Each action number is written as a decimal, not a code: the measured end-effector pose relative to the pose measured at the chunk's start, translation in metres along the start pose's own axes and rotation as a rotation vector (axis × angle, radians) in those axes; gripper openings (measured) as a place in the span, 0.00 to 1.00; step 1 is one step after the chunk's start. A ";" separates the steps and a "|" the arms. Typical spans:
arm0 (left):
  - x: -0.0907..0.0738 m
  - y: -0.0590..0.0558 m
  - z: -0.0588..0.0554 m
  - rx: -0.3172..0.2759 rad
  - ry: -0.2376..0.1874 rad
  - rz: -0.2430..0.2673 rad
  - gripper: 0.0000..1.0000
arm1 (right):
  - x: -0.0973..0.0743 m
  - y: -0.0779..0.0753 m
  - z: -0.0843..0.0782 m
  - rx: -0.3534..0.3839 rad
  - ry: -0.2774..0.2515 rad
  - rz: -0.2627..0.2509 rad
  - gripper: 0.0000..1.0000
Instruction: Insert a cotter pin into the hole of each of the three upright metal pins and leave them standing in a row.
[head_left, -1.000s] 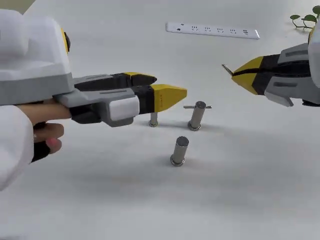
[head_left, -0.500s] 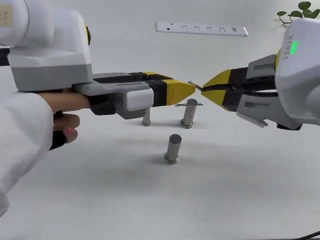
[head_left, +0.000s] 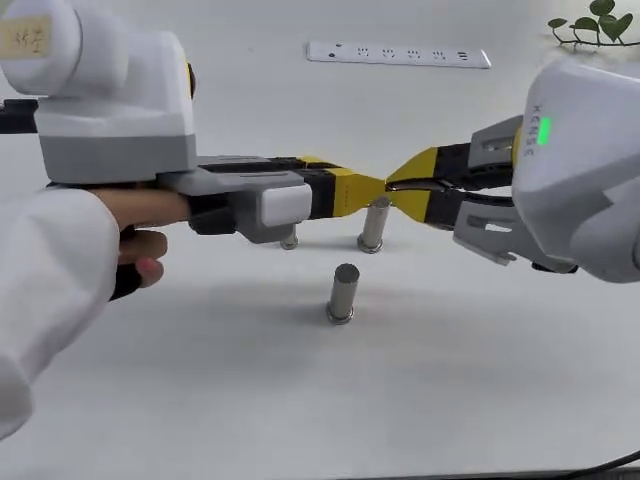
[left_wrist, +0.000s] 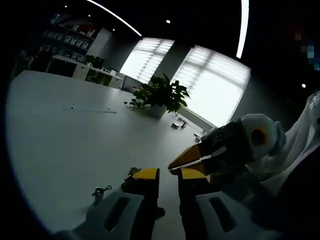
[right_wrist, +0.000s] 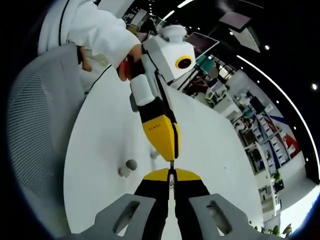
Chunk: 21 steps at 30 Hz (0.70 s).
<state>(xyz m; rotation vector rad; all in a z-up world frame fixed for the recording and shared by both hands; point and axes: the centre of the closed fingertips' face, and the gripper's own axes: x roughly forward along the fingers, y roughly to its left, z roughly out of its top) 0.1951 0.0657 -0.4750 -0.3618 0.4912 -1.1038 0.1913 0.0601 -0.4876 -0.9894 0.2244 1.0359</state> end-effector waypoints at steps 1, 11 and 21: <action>0.000 0.000 0.000 -0.005 -0.001 -0.001 0.10 | 0.000 0.001 0.000 -0.002 0.001 0.001 0.00; 0.002 -0.001 -0.006 -0.021 0.024 -0.015 0.00 | -0.002 0.004 0.000 -0.041 0.017 -0.010 0.00; 0.002 -0.002 -0.011 -0.034 0.037 -0.019 0.00 | -0.002 0.009 0.000 -0.066 0.024 0.002 0.00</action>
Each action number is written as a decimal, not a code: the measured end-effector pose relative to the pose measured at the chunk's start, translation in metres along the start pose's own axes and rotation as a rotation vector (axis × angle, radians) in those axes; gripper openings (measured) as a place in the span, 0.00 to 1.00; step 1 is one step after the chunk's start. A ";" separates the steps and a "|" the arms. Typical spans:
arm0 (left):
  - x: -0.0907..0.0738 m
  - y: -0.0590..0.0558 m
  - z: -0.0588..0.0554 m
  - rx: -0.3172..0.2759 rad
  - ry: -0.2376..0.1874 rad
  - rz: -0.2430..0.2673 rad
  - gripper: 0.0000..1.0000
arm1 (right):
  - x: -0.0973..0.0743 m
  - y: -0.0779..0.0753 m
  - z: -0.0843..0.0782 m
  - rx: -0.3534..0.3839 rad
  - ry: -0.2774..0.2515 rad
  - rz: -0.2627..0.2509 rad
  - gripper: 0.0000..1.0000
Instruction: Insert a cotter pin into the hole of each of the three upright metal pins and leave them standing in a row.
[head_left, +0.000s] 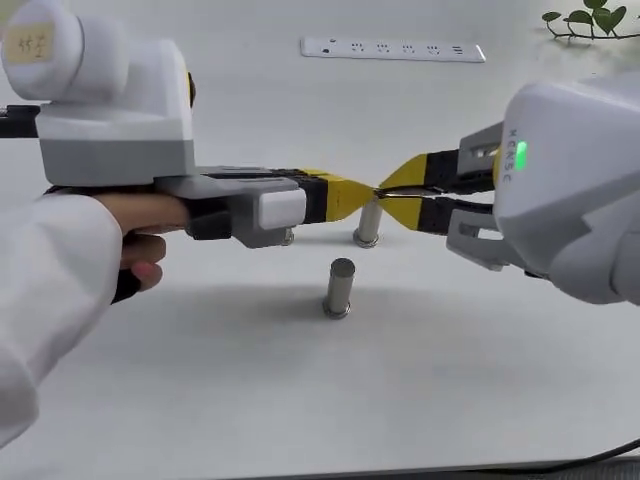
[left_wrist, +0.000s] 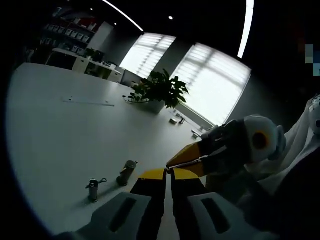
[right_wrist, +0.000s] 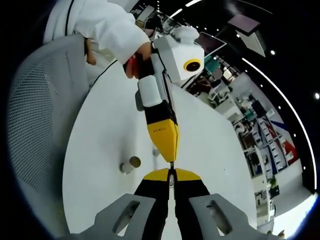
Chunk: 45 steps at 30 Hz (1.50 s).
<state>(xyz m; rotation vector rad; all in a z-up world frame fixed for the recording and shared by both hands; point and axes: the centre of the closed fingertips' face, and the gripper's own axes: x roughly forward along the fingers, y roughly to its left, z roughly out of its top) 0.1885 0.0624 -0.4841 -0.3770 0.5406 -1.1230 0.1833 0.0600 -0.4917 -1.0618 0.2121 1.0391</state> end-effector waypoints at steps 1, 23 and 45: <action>0.000 0.000 0.000 0.001 -0.002 0.000 0.00 | 0.000 0.000 0.001 -0.002 -0.001 0.000 0.00; -0.001 -0.003 -0.010 -0.056 0.034 0.012 0.00 | 0.001 0.010 0.001 0.048 -0.033 0.054 0.00; -0.010 -0.021 -0.026 0.158 0.136 0.005 0.00 | -0.004 0.029 -0.017 0.630 -0.150 0.268 0.33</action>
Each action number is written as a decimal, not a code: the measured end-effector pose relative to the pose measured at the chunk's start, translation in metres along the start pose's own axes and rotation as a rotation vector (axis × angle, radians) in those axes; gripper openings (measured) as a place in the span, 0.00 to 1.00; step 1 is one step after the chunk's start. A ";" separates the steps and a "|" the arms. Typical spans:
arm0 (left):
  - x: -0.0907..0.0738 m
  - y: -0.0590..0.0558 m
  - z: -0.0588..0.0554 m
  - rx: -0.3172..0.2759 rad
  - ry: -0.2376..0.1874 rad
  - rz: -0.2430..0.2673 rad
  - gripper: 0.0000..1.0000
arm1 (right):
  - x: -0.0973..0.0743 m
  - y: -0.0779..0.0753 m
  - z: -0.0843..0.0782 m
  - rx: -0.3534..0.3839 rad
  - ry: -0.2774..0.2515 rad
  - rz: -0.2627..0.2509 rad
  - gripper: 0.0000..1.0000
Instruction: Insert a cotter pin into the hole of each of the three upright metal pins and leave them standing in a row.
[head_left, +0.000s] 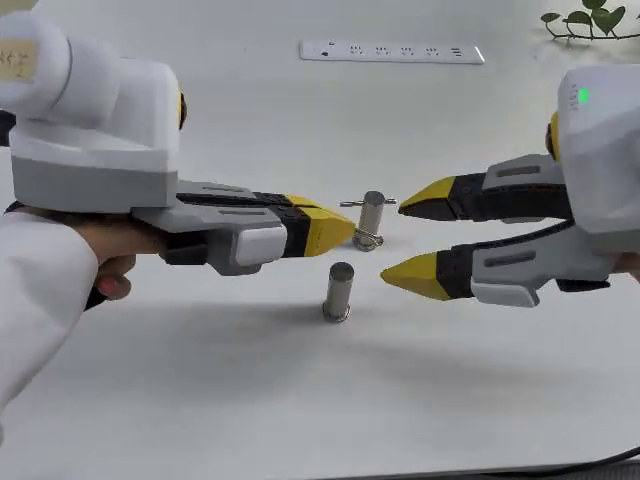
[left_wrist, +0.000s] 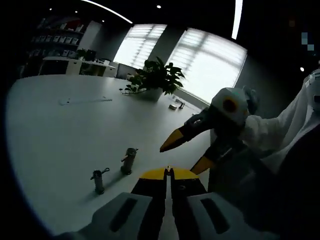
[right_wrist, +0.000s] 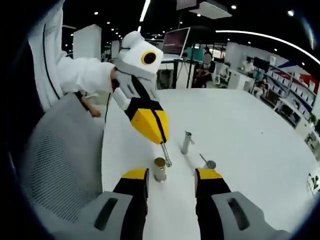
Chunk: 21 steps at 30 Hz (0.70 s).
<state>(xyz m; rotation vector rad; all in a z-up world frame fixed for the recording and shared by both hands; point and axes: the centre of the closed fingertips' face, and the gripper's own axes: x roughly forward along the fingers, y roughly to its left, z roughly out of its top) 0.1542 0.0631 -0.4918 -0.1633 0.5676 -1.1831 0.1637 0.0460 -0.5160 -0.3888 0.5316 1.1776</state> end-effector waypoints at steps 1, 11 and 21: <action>0.000 -0.002 -0.001 0.004 0.003 -0.004 0.00 | 0.003 0.006 0.003 0.021 -0.010 0.012 0.33; 0.000 -0.009 -0.005 0.097 0.011 -0.063 0.00 | 0.007 0.020 -0.002 0.231 -0.072 0.132 0.25; -0.003 -0.024 0.002 0.145 -0.022 -0.136 0.00 | 0.007 0.028 0.002 0.220 -0.111 0.184 0.05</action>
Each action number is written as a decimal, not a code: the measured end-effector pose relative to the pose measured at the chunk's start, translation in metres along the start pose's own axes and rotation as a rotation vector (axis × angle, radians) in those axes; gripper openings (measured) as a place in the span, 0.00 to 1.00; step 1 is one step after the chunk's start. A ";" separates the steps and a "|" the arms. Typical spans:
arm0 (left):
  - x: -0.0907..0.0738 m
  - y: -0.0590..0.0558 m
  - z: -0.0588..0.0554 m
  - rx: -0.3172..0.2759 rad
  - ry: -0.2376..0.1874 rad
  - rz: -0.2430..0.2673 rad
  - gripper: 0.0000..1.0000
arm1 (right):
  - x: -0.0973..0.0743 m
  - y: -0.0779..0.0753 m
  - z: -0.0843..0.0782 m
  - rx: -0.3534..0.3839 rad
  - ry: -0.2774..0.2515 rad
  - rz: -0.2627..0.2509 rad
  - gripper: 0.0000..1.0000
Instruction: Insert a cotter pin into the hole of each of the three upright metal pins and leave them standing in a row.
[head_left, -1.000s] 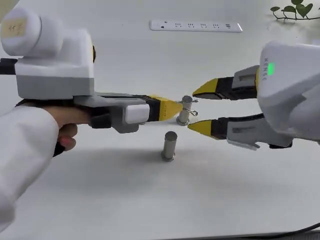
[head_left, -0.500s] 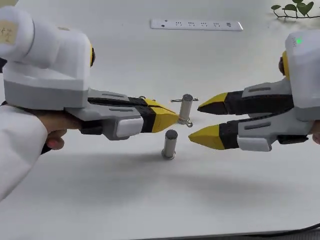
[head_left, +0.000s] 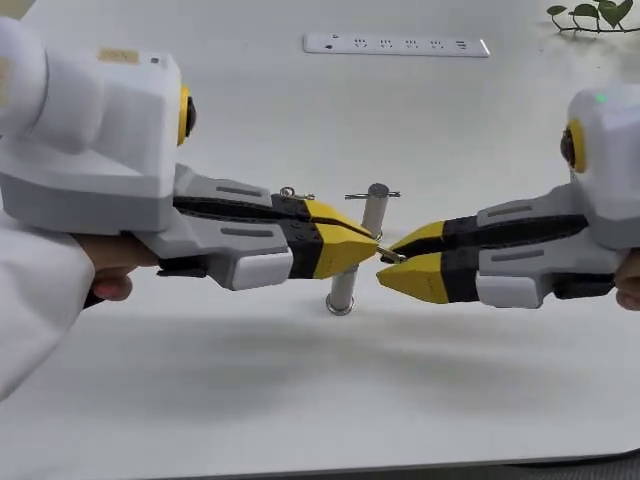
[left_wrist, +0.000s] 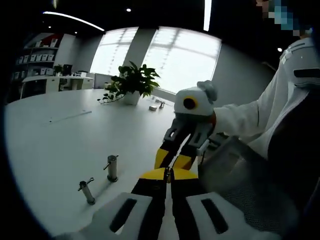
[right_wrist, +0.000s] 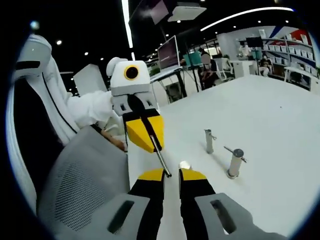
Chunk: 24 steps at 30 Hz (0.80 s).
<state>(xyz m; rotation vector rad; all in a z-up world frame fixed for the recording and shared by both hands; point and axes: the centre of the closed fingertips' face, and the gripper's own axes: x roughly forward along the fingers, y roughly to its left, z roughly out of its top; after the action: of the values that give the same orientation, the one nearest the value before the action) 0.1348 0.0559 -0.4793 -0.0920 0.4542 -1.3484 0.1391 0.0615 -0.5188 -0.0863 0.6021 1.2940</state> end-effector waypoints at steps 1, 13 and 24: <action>0.000 0.000 0.000 0.002 0.000 0.000 0.00 | 0.000 0.001 0.000 0.000 -0.001 0.006 0.04; -0.009 0.003 -0.009 0.084 0.035 -0.031 0.00 | -0.002 0.012 -0.002 -0.127 0.062 0.052 0.00; -0.008 0.012 -0.024 0.149 0.086 0.003 0.01 | -0.001 0.017 -0.005 -0.203 0.120 0.046 0.00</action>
<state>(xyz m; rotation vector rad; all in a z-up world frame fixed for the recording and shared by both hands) 0.1358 0.0708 -0.5027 0.0900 0.4243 -1.3827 0.1217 0.0631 -0.5182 -0.3207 0.5761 1.3987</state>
